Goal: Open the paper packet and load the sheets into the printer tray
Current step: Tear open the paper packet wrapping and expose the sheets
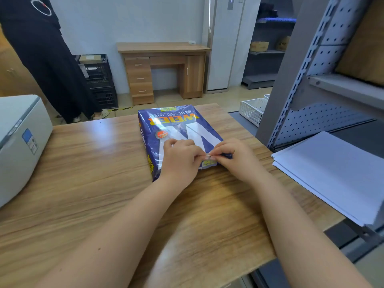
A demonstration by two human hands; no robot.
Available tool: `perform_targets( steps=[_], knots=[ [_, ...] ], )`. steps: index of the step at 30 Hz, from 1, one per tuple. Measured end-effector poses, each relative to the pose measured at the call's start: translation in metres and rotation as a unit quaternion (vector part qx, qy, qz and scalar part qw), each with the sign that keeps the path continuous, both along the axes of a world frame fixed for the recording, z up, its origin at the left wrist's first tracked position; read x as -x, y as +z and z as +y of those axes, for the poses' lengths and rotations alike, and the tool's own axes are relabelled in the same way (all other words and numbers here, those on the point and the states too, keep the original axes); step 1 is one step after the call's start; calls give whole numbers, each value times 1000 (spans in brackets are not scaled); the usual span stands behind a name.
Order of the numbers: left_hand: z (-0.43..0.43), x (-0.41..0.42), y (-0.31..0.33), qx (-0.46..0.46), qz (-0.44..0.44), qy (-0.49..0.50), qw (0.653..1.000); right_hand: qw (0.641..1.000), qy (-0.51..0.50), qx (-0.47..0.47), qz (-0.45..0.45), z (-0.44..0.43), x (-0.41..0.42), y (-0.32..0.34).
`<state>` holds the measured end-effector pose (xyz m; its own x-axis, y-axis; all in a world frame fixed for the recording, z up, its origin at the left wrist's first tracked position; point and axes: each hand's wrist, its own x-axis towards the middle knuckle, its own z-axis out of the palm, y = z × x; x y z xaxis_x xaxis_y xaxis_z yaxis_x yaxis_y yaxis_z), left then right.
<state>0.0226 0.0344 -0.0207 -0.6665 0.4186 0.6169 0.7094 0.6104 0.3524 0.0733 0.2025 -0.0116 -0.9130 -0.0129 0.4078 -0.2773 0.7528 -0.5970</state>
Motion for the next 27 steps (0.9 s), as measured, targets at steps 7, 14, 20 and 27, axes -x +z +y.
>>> perform_targets(
  steps=[7,14,20,27],
  knots=[
    [-6,-10,-7,18,59,-13,998,997,-28,-23,62,-6,-10,-11],
    [-10,-19,-13,31,91,-31,995,997,-19,-43,59,-4,-19,-17],
    [-10,-26,-16,63,115,-20,991,996,-12,-44,77,-2,-25,-21],
    [-14,-32,-16,56,100,-18,993,994,4,-66,88,-3,-30,-23]
  ],
)
